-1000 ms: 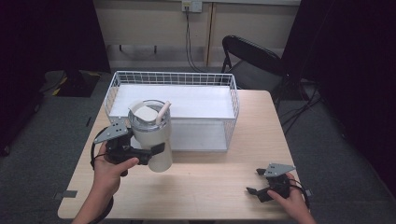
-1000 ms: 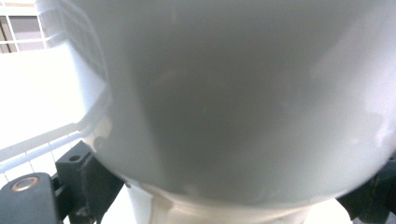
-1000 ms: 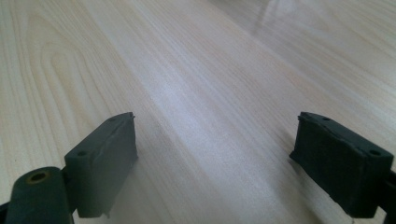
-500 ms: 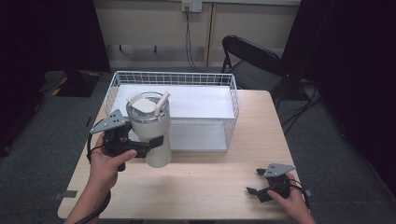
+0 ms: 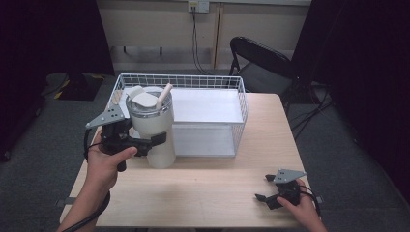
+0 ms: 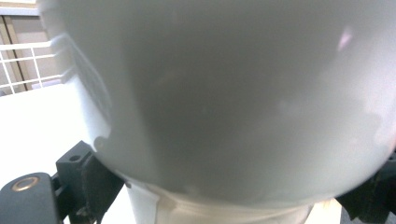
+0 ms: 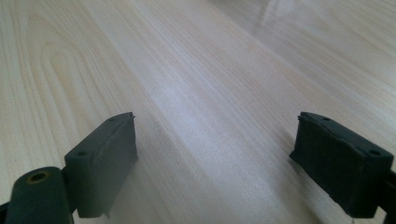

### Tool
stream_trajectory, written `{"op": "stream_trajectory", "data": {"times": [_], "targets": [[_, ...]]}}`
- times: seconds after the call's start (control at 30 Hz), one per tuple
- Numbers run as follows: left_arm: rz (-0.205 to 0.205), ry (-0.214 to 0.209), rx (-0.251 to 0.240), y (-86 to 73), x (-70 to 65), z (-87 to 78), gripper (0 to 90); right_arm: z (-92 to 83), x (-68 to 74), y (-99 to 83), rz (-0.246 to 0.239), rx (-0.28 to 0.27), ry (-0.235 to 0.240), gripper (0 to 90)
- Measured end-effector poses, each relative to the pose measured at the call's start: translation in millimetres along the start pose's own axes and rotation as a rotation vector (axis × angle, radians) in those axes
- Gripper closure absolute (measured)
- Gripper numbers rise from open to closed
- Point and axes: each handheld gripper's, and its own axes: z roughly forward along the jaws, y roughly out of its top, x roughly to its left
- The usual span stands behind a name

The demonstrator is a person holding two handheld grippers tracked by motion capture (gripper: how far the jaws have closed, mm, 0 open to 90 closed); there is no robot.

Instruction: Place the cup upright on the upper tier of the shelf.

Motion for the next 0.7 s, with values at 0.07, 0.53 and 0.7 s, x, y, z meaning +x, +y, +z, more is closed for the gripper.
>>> {"op": "stream_trajectory", "data": {"times": [0.07,0.53,0.7], "targets": [[0.004,0.0,0.007,2.7,0.6,-0.3,9.1,0.0,0.0,0.0,0.0,0.0,0.0,12.8],[0.004,-0.003,0.019,25.9,1.5,-1.7,9.1,0.0,0.0,0.0,0.0,0.0,0.0,12.8],[0.011,-0.001,0.025,32.9,2.4,-1.6,9.1,0.0,0.0,0.0,0.0,0.0,0.0,12.7]]}}
